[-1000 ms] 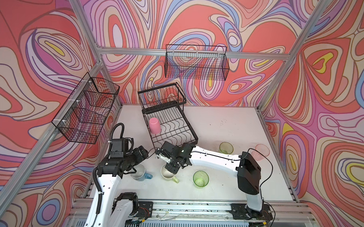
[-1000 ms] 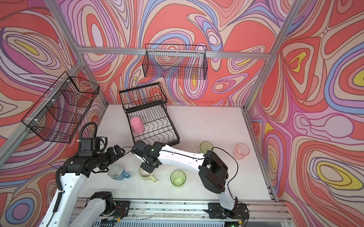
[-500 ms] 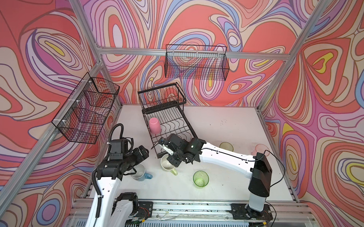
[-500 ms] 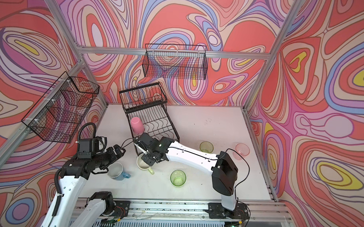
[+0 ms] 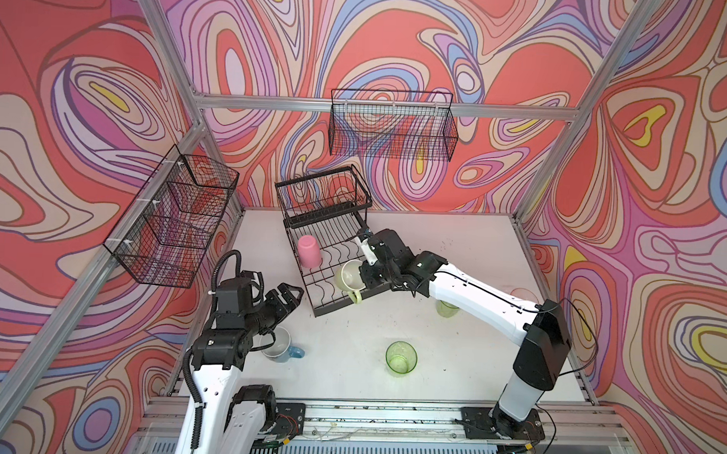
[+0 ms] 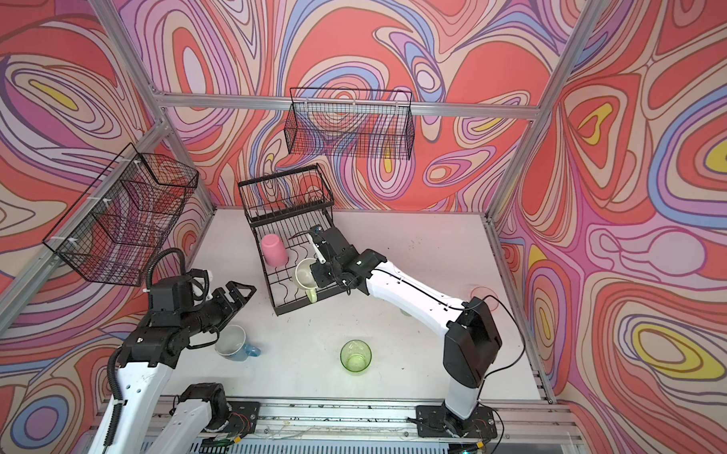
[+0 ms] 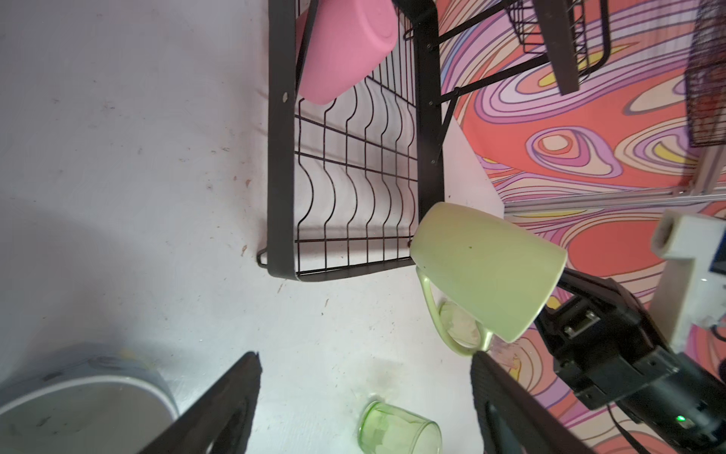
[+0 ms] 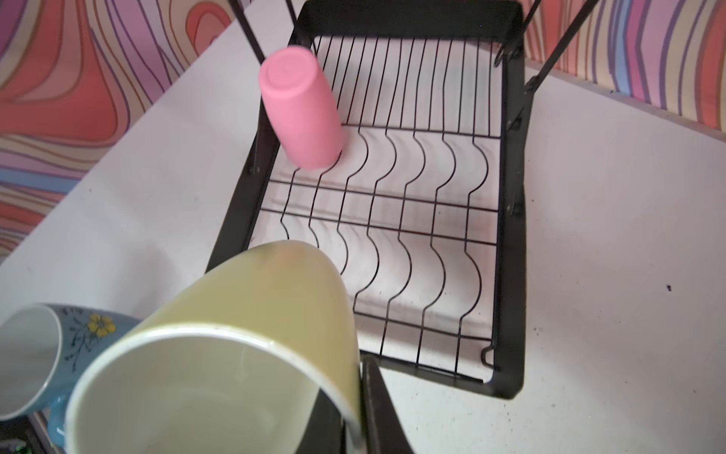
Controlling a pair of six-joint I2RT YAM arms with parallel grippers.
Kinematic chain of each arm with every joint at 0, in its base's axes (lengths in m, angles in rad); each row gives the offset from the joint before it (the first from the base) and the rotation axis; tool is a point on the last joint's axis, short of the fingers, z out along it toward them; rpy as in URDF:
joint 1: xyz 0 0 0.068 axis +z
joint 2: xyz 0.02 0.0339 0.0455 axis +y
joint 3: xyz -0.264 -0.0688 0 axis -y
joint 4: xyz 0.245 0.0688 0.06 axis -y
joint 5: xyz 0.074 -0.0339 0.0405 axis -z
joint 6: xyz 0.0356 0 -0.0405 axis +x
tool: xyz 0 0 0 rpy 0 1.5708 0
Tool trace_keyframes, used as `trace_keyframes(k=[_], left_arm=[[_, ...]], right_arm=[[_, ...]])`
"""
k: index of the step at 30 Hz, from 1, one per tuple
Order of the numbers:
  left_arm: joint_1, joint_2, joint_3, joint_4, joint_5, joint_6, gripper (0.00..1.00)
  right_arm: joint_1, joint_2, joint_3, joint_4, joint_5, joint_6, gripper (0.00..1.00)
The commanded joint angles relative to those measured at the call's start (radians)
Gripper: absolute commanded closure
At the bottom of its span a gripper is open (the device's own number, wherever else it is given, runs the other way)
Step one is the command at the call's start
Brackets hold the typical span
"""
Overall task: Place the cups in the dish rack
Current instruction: 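Lift the cream cup and carry it toward the dish rack with the right gripper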
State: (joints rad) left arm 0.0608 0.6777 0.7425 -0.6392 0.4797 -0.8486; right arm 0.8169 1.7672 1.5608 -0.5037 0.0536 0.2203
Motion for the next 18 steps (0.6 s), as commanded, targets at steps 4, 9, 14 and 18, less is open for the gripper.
trace_keyframes(k=[4,9,14,18], left_arm=[[0.008,0.001,-0.046,0.206,0.078,-0.239,0.17],[0.007,-0.004,-0.094,0.358,0.068,-0.412,0.19],[0.001,-0.015,-0.136,0.459,0.023,-0.572,0.22],[-0.027,-0.028,-0.153,0.515,-0.04,-0.647,0.22]], right_arm=[[-0.03,-0.067,-0.059,0.25,-0.058,0.141,1.0],[-0.101,-0.087,-0.096,0.311,-0.118,0.255,1.0],[-0.113,-0.138,-0.183,0.426,-0.112,0.341,1.0],[-0.126,-0.141,-0.213,0.485,-0.097,0.407,1.0]])
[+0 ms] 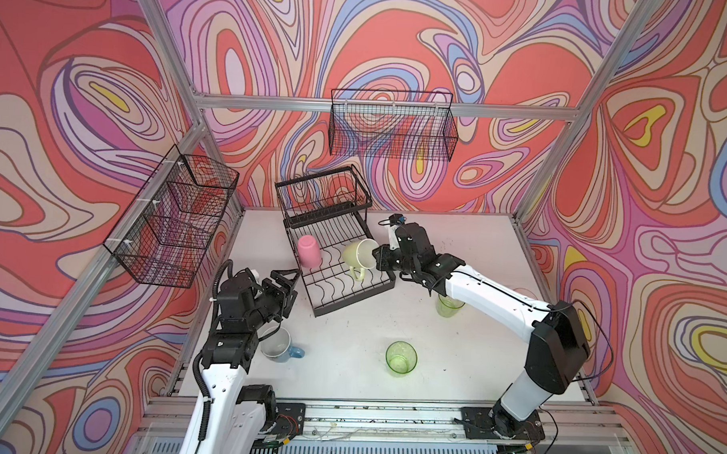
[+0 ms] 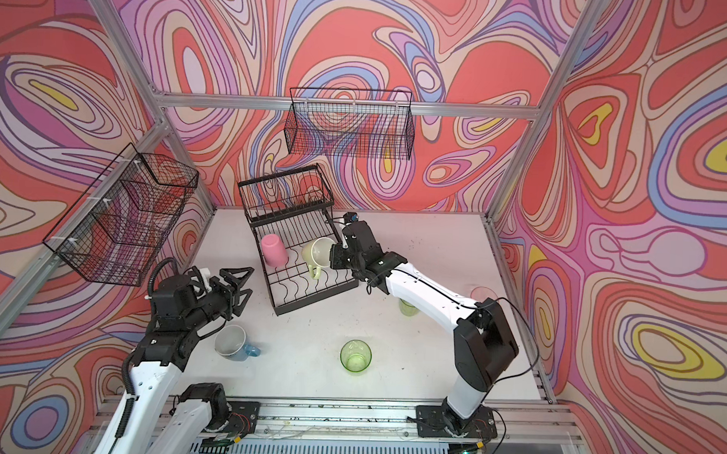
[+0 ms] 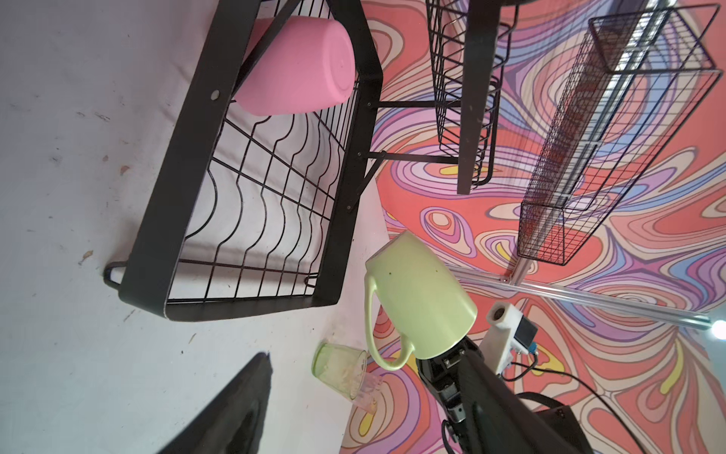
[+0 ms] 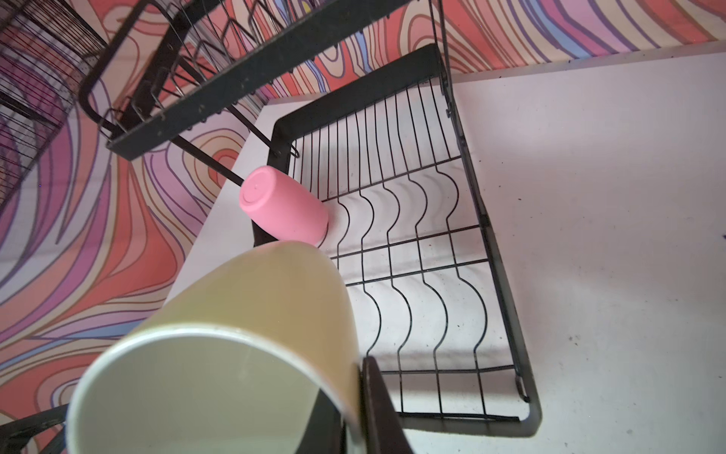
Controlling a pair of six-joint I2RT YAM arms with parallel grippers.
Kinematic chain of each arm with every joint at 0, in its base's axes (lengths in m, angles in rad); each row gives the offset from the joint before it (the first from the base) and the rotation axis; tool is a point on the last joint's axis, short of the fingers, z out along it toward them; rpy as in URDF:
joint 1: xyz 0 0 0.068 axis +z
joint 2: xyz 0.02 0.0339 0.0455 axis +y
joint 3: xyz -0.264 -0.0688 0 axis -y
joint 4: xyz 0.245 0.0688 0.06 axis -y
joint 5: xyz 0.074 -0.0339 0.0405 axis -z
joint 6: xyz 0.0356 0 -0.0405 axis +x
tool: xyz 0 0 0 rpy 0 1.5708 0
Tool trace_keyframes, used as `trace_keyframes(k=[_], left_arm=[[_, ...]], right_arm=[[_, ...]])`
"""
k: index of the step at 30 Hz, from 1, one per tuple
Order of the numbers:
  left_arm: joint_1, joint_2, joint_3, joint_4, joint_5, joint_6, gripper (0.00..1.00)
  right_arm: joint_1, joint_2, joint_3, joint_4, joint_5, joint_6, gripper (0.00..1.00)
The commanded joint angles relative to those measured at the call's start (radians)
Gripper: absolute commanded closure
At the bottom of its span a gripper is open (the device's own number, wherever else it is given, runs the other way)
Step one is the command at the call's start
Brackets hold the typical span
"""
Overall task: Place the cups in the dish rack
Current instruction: 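Lift the cream cup and carry it toward the dish rack with the right gripper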
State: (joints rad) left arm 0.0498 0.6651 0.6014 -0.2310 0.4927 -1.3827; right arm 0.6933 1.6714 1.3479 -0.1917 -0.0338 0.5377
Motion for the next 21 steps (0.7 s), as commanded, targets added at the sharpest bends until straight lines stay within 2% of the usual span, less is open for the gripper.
trace_keyframes(k=[1,4,9,12,16,21], left_arm=[[-0.028,-0.006,-0.014,0.132,-0.057,-0.131,0.22],[-0.076,0.045,-0.016,0.204,-0.042,-0.176,0.22],[-0.169,0.121,-0.058,0.43,-0.037,-0.272,0.23],[-0.208,0.137,-0.064,0.503,-0.059,-0.282,0.23],[-0.278,0.146,-0.07,0.547,-0.117,-0.275,0.23],[-0.425,0.159,-0.066,0.561,-0.25,-0.264,0.24]], right_arm=[[-0.004,-0.048,-0.012,0.199,-0.012,0.111,1.0],[-0.006,-0.061,-0.047,0.275,-0.007,0.179,1.0],[-0.006,-0.101,-0.13,0.358,0.014,0.3,1.0],[-0.006,-0.132,-0.164,0.365,0.025,0.343,1.0],[-0.008,-0.176,-0.198,0.37,0.047,0.368,1.0],[-0.016,-0.228,-0.25,0.432,0.038,0.394,1.0]])
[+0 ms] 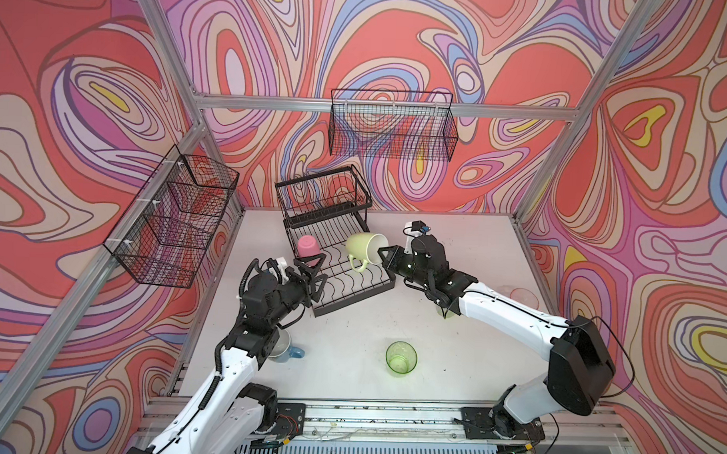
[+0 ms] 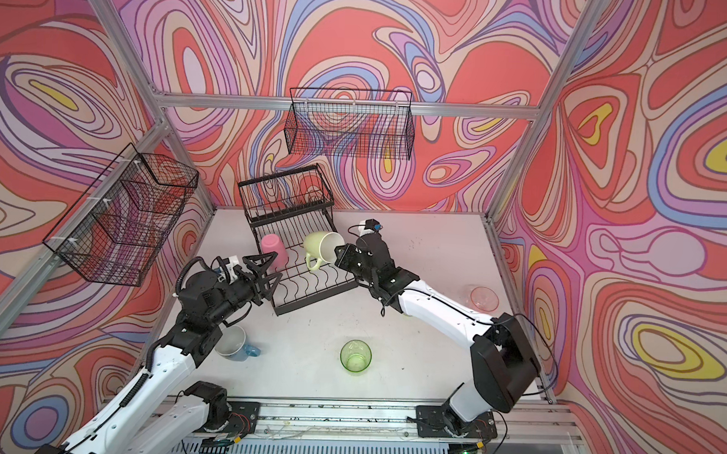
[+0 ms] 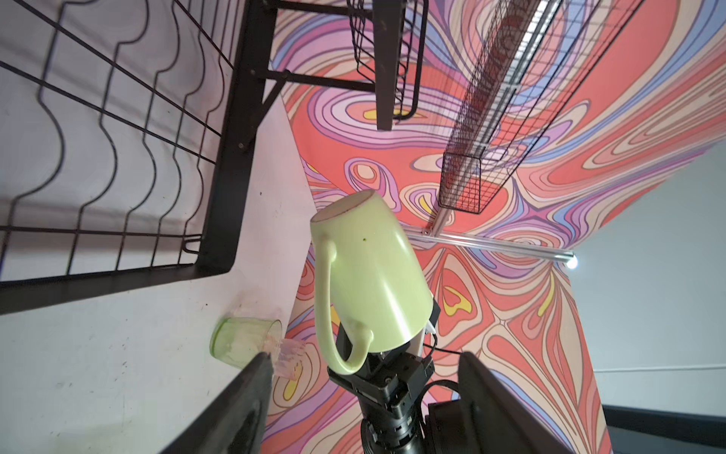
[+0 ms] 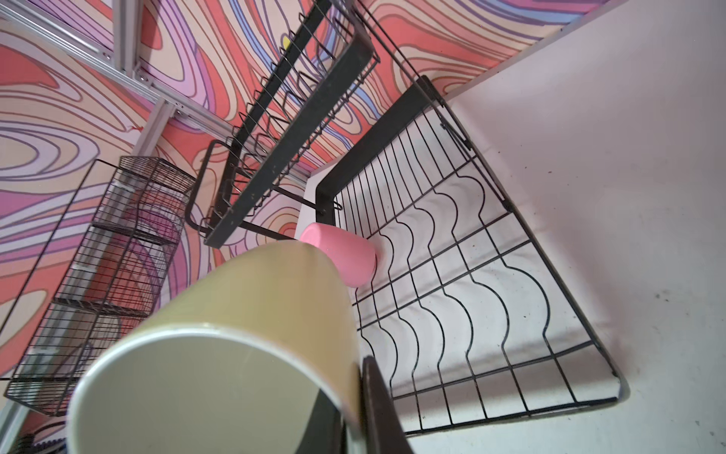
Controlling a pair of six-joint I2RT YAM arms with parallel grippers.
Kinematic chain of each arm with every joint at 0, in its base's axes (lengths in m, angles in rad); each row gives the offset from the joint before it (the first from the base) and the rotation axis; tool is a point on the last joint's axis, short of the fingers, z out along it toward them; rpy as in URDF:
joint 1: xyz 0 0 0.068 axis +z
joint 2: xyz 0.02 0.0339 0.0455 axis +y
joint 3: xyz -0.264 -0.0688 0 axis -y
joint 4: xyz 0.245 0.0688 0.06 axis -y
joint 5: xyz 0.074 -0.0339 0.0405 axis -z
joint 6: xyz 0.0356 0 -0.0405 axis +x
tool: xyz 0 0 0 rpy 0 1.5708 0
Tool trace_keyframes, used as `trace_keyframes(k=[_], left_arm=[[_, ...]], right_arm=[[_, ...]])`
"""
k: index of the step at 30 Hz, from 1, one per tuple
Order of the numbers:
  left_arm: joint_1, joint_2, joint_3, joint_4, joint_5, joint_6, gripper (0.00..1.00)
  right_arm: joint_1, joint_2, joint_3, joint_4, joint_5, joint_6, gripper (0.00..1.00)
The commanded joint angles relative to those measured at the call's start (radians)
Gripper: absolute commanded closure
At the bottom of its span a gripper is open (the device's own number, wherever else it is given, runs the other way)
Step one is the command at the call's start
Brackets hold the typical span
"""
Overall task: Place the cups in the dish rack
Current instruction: 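Lift the cream cup and carry it toward the dish rack with the right gripper, then grasp the cream cup's body with the left gripper while the right gripper holds it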
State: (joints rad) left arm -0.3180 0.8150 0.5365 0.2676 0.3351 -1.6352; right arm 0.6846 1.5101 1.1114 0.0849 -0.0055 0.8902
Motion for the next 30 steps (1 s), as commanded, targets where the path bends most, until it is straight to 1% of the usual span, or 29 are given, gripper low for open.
trace_keyframes(k=[1,3,5,7,11,15,20,23,26,30], left_arm=[[-0.089,0.022,0.004,0.075,-0.113,-0.007,0.24],[-0.135,0.059,0.013,0.115,-0.137,-0.007,0.25],[-0.173,0.106,0.013,0.201,-0.145,-0.015,0.26],[-0.203,0.146,0.008,0.26,-0.161,-0.019,0.29],[-0.248,0.209,0.0,0.345,-0.181,-0.021,0.33],[-0.266,0.251,-0.01,0.418,-0.176,-0.037,0.36],[-0.284,0.294,0.002,0.481,-0.177,-0.046,0.36],[-0.289,0.347,0.014,0.542,-0.164,-0.073,0.37],[-0.293,0.402,0.031,0.606,-0.145,-0.1,0.4],[-0.299,0.452,0.04,0.689,-0.159,-0.123,0.43]], right_arm=[[-0.008,-0.08,-0.031,0.166,0.013,0.046,1.0],[-0.011,-0.104,-0.071,0.197,0.017,0.057,1.0],[-0.023,-0.127,-0.117,0.236,0.003,0.078,1.0],[-0.04,-0.142,-0.164,0.295,-0.035,0.103,1.0],[-0.078,-0.166,-0.195,0.306,-0.086,0.142,1.0],[-0.089,-0.184,-0.209,0.319,-0.1,0.151,1.0],[-0.088,-0.181,-0.223,0.347,-0.111,0.191,1.0],[-0.088,-0.18,-0.229,0.363,-0.115,0.213,1.0],[-0.088,-0.18,-0.228,0.362,-0.124,0.217,1.0],[-0.088,-0.183,-0.237,0.367,-0.129,0.214,1.0]])
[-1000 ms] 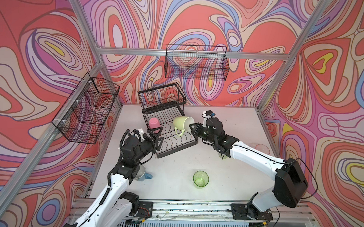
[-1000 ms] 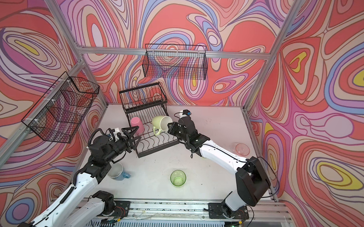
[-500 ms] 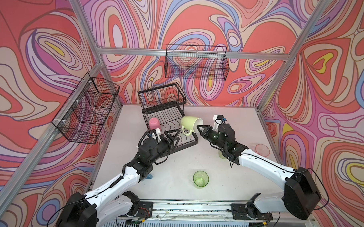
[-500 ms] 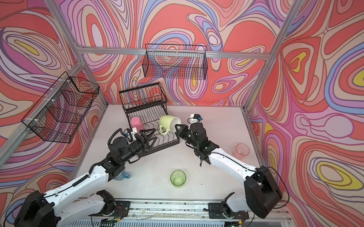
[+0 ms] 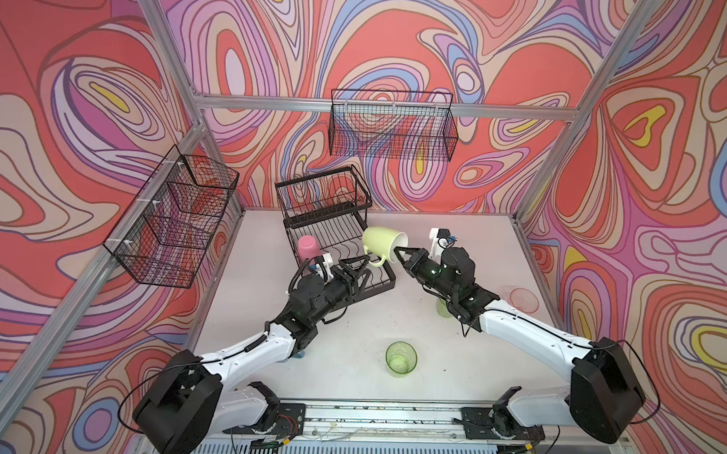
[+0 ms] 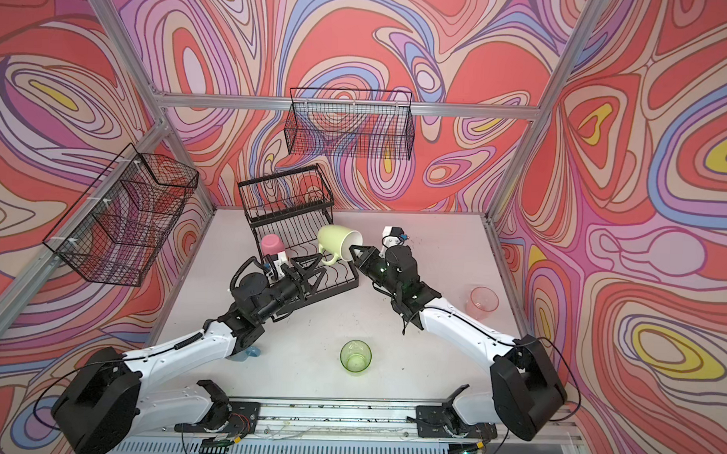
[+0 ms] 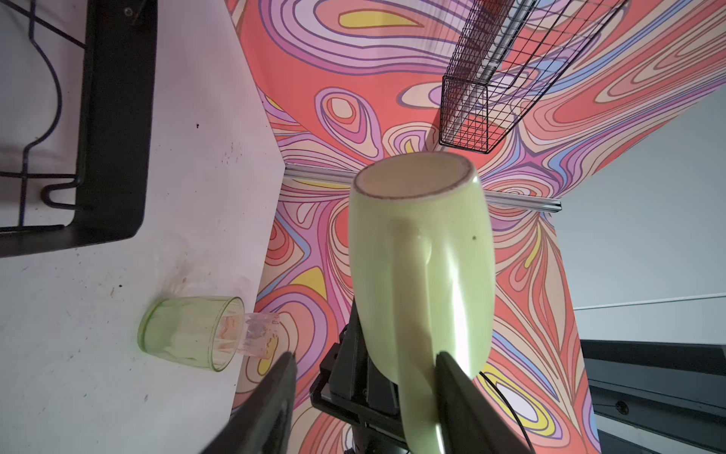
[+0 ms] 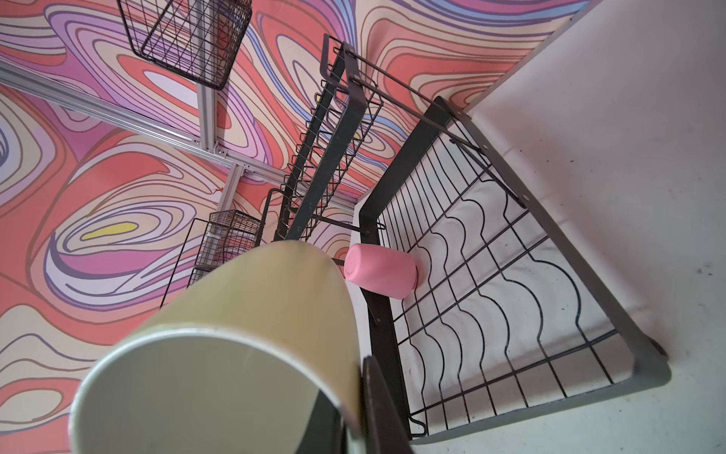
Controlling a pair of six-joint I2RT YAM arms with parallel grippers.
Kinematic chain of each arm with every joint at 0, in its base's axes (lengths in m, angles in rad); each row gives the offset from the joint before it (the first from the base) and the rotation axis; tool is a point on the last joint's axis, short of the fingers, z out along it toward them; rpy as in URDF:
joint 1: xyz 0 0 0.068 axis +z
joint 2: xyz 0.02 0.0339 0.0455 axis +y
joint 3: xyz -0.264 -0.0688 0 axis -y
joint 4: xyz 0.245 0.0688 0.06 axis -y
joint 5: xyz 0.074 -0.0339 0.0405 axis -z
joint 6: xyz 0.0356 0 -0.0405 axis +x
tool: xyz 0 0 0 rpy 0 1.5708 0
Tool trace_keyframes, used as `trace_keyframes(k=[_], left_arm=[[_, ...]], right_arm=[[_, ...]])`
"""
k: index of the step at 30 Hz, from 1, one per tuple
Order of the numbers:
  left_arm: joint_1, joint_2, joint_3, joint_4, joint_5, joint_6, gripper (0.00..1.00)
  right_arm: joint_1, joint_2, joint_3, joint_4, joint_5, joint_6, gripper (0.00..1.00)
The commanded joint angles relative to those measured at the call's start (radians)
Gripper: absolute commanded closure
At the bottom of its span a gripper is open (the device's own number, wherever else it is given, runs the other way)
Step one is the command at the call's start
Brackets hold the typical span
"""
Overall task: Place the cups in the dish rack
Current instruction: 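Grasp the cream cup's body with the left gripper while the right gripper holds it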
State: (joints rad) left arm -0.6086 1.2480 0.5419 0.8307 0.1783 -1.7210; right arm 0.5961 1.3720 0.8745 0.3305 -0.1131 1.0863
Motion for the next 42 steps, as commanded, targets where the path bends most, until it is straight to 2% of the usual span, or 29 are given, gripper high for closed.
trace_keyframes(k=[1,17,27,42], left_arm=[[-0.012,0.027,0.039,0.138,-0.008,-0.038,0.43],[-0.081,0.119,0.105,0.174,-0.079,-0.078,0.54],[-0.14,0.127,0.09,0.195,-0.15,-0.082,0.6],[-0.146,0.118,0.053,0.179,-0.161,-0.075,0.72]], right_arm=[[0.0,-0.044,-0.003,0.121,-0.024,0.017,1.0],[0.0,-0.064,-0.016,0.098,0.003,0.006,1.0],[0.0,-0.071,-0.02,0.081,0.01,-0.002,1.0],[-0.001,-0.094,-0.026,0.061,0.003,-0.015,1.0]])
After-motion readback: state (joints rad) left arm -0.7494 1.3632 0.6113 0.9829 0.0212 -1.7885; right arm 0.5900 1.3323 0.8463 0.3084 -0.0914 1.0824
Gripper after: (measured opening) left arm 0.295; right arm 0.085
